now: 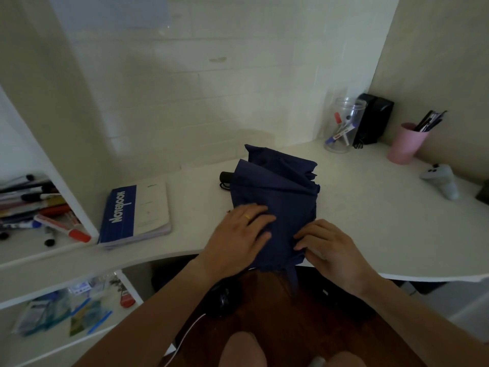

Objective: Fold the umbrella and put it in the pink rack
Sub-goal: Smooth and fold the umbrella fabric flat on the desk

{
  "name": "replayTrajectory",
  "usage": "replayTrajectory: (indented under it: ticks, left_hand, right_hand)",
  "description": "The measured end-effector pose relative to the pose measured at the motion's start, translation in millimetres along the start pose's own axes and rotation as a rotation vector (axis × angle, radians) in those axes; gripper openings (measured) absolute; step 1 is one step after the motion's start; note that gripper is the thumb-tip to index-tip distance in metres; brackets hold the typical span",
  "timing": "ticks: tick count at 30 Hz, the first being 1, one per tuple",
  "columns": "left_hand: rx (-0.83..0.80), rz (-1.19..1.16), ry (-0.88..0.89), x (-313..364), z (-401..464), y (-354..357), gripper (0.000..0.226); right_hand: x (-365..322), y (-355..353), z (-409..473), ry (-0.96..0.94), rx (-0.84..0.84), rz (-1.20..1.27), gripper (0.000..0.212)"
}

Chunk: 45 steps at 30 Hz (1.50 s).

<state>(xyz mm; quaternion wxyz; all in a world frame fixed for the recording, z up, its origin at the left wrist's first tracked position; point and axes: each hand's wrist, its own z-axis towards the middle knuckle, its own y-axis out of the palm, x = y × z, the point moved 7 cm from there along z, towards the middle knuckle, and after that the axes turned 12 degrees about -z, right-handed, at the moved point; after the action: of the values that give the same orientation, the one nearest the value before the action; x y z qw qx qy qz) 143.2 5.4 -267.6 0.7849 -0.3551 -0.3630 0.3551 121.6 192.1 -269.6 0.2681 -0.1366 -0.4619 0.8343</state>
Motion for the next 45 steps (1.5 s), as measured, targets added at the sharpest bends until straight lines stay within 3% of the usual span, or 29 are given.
replayTrajectory:
  ticks: [3,6,8,13,16,18,20,22,25,26,27,29,32,35,39,45]
  left_hand:
    - [-0.201,0.075,-0.057,-18,-14,29,0.054]
    - [-0.236,0.118,-0.040,-18,-21,33,0.057]
    - [-0.245,0.122,-0.033,-16,-20,32,0.057]
    - [-0.299,0.084,-0.066,-26,-25,34,0.059]
    - [-0.362,0.030,-0.117,-39,-13,39,0.059]
    - [-0.430,0.015,-0.163,-50,3,39,0.058]
    - [-0.481,0.020,-0.172,-59,12,40,0.058]
    - [-0.465,0.056,-0.135,-60,11,39,0.061]
    - [-0.413,0.089,-0.098,-57,3,40,0.064]
    - [-0.399,0.091,-0.097,-56,2,40,0.064]
    - [-0.387,0.090,-0.098,-56,3,40,0.064]
    - [-0.373,0.081,-0.097,-55,3,39,0.064]
    - [-0.345,0.066,-0.083,-54,3,39,0.063]
    - [-0.311,0.071,-0.064,-54,2,38,0.061]
    - [-0.222,0.049,-0.024,-50,2,34,0.057]
    - [-0.094,0.042,0.006,-42,-2,25,0.053]
  right_hand:
    - [3,0,-2,0.000,-0.072,0.024,0.016]
    - [1,-15,10,0.079,-0.044,0.122,0.014]
    - [-1,-20,26,0.133,0.011,0.144,0.023]
    - [8,47,18,0.133,-0.414,-0.122,0.067]
    - [23,65,17,0.145,-0.508,-0.131,0.082]
    - [29,67,31,0.177,-0.563,-0.142,0.082]
    - [36,64,45,0.227,-0.627,-0.119,0.068]
    - [45,44,64,0.330,-0.476,-0.033,0.052]
    - [67,-7,92,0.530,0.084,0.076,0.030]
    - [77,-15,100,0.612,0.171,0.094,0.031]
    - [86,-16,110,0.681,0.170,0.111,0.037]
    - [95,-4,133,0.730,0.010,0.132,0.051]
    - [102,18,150,0.756,-0.124,0.235,0.051]
    - [109,12,148,0.816,0.032,0.448,0.038]
    - [94,-19,124,0.731,0.197,0.731,0.038]
    - [58,-26,73,0.555,0.137,0.583,0.029]
